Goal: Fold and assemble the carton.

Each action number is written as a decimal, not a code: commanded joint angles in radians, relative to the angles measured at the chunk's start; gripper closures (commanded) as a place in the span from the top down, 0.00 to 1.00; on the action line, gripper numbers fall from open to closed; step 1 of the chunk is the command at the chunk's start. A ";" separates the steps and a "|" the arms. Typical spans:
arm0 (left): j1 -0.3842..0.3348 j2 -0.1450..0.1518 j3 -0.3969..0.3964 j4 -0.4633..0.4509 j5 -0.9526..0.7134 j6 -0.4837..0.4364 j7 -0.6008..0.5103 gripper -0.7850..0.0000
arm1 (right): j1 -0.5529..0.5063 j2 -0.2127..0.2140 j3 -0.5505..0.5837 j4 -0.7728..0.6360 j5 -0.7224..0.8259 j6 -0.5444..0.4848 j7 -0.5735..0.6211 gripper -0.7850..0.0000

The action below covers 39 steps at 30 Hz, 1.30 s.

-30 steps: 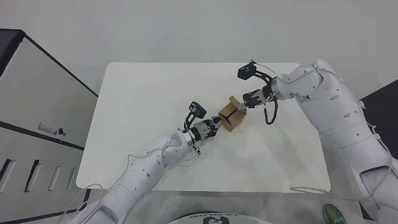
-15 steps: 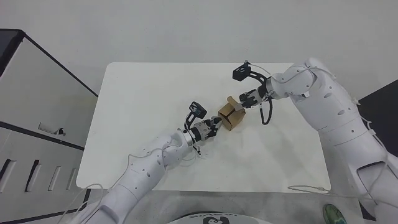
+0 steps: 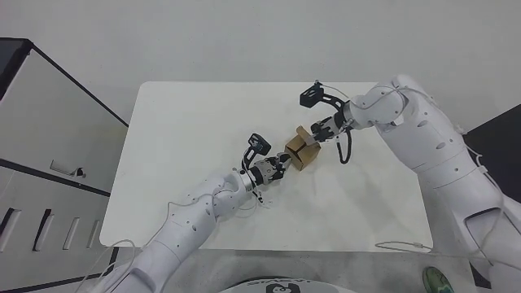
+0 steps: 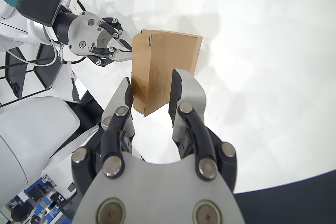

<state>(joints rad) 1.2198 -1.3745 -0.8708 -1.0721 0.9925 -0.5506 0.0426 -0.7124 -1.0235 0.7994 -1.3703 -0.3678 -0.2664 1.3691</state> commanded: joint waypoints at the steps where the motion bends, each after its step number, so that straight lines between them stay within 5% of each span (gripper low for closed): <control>1: 0.000 0.000 0.000 0.000 0.000 0.000 0.000 0.00 | 0.006 -0.003 -0.009 -0.001 -0.010 0.001 0.000 0.35; 15: 0.000 0.000 0.000 0.000 0.000 0.000 0.000 0.00 | 0.043 -0.028 -0.085 -0.013 -0.081 0.007 0.013 0.21; 39: 0.000 0.000 0.000 0.000 0.000 0.000 0.000 0.00 | 0.095 -0.080 -0.221 -0.049 -0.239 0.009 0.036 0.24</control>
<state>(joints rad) 1.2198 -1.3745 -0.8708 -1.0721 0.9925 -0.5506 0.0426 -0.6184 -1.1021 0.5824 -1.4182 -0.6003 -0.2584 1.4057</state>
